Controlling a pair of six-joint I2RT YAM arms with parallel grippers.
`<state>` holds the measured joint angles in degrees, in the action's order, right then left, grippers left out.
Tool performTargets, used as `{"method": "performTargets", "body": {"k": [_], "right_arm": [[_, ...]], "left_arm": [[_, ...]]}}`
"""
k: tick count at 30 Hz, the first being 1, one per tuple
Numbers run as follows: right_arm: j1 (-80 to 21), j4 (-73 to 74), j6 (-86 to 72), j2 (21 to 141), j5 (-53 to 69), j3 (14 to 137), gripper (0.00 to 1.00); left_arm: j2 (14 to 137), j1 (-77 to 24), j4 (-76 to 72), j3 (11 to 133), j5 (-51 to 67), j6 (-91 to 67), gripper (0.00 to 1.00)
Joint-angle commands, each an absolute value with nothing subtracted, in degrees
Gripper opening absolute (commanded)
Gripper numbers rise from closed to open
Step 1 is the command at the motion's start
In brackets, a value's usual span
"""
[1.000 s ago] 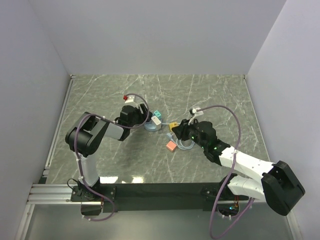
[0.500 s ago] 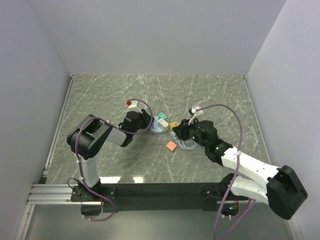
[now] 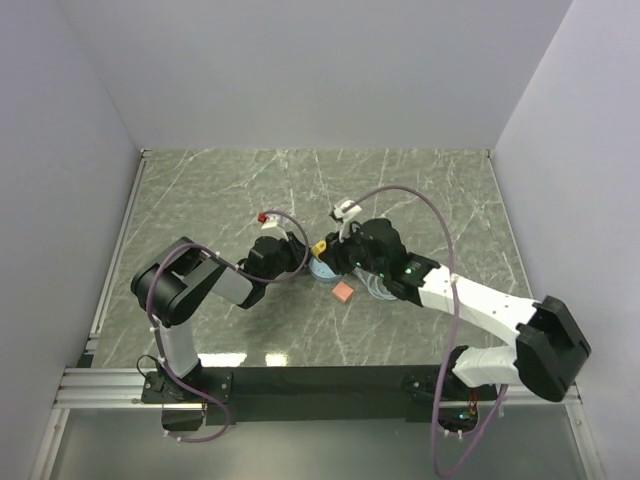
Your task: Insert the plug
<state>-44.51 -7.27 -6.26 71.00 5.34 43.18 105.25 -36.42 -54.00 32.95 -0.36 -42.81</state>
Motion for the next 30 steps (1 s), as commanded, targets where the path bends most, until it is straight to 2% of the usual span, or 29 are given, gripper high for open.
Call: {"method": "performTargets", "body": {"k": [1, 10, 18, 30], "right_arm": [[-44.8, 1.3, -1.2, 75.0, 6.6, 49.8, 0.0], [-44.6, 11.0, 5.9, 80.1, 9.1, 53.6, 0.0], [-43.6, 9.8, 9.6, 84.5, 10.2, 53.9, 0.0], [-43.3, 10.5, 12.2, 90.6, 7.2, 59.1, 0.0]], "left_arm": [[105.0, -37.1, -50.0, 31.2, 2.6, -41.9, 0.22], [103.7, -36.8, -49.0, 32.1, 4.9, -39.7, 0.22], [107.7, -35.0, -53.3, 34.1, 9.7, -40.8, 0.19], [107.8, -33.6, -50.5, 36.2, 9.5, -38.3, 0.17]]}}
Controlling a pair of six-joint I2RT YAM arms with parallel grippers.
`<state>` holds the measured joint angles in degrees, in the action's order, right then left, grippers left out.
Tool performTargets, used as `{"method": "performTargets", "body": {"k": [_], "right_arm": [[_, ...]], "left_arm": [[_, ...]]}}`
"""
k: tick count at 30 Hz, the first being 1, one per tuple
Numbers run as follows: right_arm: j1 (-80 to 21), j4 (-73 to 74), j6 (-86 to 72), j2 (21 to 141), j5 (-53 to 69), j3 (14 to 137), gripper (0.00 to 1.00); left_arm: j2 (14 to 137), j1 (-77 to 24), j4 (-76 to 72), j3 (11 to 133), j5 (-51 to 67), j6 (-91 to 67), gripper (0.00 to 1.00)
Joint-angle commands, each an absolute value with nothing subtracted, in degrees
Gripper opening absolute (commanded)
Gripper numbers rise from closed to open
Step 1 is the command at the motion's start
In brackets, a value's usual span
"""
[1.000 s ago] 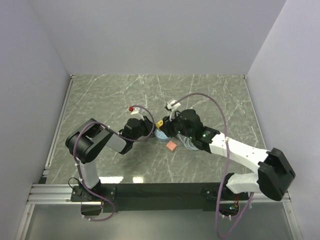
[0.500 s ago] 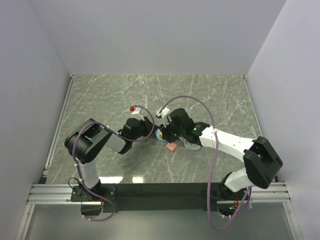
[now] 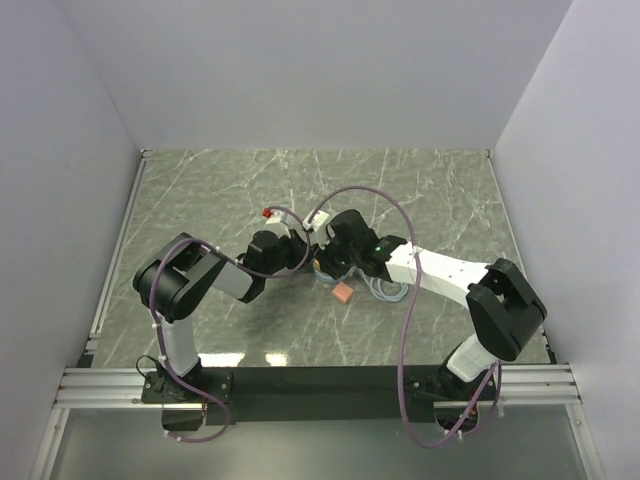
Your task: Insert the plug
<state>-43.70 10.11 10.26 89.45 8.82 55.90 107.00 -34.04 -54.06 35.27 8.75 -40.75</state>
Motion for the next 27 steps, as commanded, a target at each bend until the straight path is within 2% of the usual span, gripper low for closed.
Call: {"method": "performTargets", "body": {"k": [1, 11, 27], "right_arm": [[-43.2, 11.1, 12.3, 91.0, 6.9, 59.7, 0.0], [-43.3, 16.0, 12.5, 89.0, 5.4, 60.6, 0.0], [-43.3, 13.2, 12.2, 89.6, 9.8, 57.9, 0.0]], "left_arm": [[107.7, -33.4, -50.2, 36.3, 9.7, -38.3, 0.17], [107.1, -33.2, -49.0, 36.8, 9.8, -37.4, 0.17], [106.1, -33.2, -49.0, 36.1, 9.9, -37.2, 0.15]]}}
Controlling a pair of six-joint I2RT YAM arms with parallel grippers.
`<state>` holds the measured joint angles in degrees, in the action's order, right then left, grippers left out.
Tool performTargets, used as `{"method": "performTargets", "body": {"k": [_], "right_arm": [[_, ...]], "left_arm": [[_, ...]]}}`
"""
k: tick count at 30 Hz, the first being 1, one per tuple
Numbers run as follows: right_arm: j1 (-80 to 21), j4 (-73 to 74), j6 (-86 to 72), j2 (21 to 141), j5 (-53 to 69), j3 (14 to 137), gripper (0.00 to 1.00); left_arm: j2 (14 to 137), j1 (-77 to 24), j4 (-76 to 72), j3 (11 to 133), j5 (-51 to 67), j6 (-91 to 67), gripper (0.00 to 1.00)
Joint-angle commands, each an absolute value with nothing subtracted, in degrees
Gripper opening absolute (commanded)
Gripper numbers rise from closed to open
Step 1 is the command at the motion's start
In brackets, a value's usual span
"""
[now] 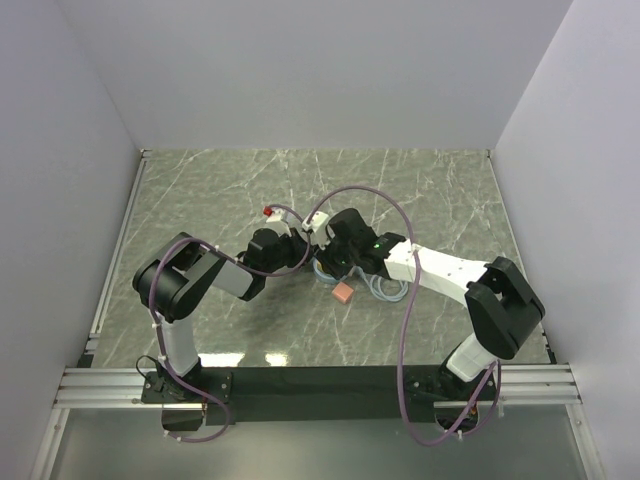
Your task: Insert the plug
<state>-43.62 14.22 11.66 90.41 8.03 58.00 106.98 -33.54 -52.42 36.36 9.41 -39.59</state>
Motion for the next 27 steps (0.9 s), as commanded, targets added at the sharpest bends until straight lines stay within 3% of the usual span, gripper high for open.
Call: {"method": "performTargets", "body": {"k": [1, 27], "right_arm": [[-43.3, 13.4, 12.1, 90.3, 9.9, 58.0, 0.0], [-44.4, 16.6, 11.4, 96.9, 5.4, 58.4, 0.0]], "left_arm": [[105.9, -33.2, -49.0, 36.0, 9.9, -37.1, 0.15], [103.1, -33.2, -47.9, 35.4, 11.5, -34.8, 0.13]]}}
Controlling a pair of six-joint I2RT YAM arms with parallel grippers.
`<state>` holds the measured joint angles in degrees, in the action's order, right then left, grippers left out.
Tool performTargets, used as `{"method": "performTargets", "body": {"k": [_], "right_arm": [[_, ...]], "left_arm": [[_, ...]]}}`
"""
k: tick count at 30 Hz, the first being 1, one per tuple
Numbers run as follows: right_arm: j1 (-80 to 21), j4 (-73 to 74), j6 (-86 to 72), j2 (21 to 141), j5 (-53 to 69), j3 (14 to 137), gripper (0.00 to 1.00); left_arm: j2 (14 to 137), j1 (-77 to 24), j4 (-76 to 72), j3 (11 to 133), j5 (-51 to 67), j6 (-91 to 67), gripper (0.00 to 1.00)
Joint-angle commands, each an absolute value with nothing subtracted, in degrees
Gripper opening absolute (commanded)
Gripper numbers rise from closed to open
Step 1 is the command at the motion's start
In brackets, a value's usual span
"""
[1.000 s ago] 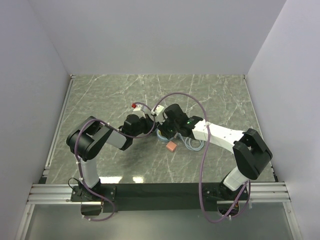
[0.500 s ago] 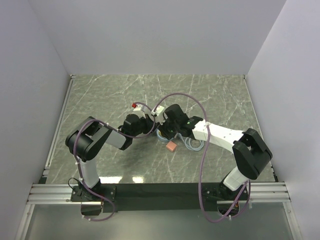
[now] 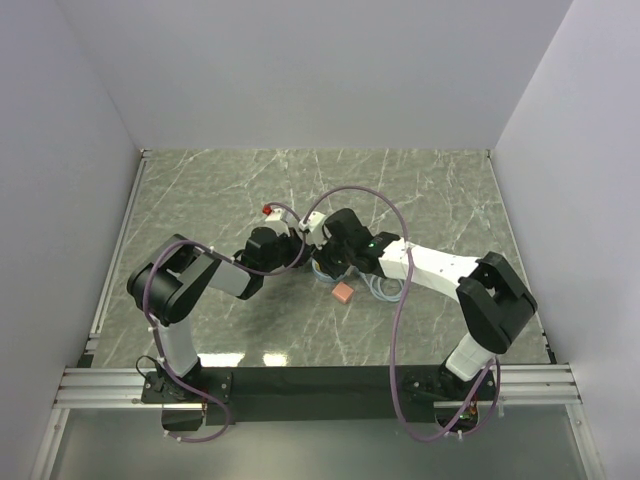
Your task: Insert the plug
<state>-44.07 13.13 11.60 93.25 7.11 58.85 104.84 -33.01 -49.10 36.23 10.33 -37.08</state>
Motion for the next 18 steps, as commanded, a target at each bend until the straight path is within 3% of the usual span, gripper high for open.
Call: {"method": "performTargets", "body": {"k": [1, 18], "right_arm": [[-44.5, 16.5, 11.2, 96.9, 5.4, 58.1, 0.0], [-45.8, 12.0, -2.4, 96.4, 11.1, 55.2, 0.0]], "left_arm": [[103.1, -33.2, -47.8, 35.4, 11.6, -34.7, 0.13], [101.5, -33.2, -46.5, 35.2, 10.8, -34.0, 0.13]]}}
